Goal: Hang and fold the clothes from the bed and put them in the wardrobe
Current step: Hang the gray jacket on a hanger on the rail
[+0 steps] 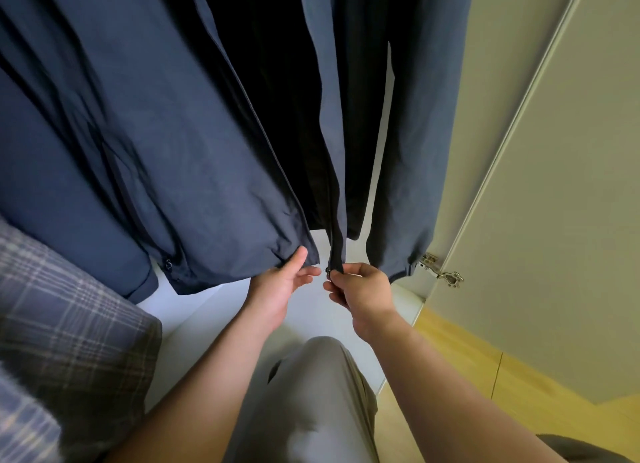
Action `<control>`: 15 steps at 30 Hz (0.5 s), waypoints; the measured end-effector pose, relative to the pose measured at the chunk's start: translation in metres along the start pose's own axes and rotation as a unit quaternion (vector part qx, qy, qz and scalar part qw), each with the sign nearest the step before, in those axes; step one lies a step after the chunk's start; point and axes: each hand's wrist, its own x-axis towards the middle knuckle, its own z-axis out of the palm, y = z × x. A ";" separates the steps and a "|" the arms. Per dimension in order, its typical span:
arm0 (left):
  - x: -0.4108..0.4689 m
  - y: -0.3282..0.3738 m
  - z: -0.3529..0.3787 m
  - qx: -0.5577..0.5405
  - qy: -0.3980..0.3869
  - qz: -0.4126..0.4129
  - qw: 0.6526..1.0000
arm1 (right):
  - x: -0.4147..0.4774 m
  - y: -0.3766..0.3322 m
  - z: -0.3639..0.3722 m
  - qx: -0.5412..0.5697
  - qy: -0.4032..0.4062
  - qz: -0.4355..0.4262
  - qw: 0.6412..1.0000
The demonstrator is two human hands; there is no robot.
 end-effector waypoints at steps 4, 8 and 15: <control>-0.008 -0.004 -0.003 0.105 0.003 0.024 0.994 | -0.002 0.001 0.002 0.007 0.001 0.005 1.000; -0.007 -0.007 -0.005 0.134 0.028 0.045 0.990 | -0.006 0.001 0.005 0.023 -0.012 0.014 1.000; -0.002 -0.010 -0.006 0.168 0.057 0.056 0.983 | -0.010 -0.002 0.012 0.062 -0.031 0.035 0.997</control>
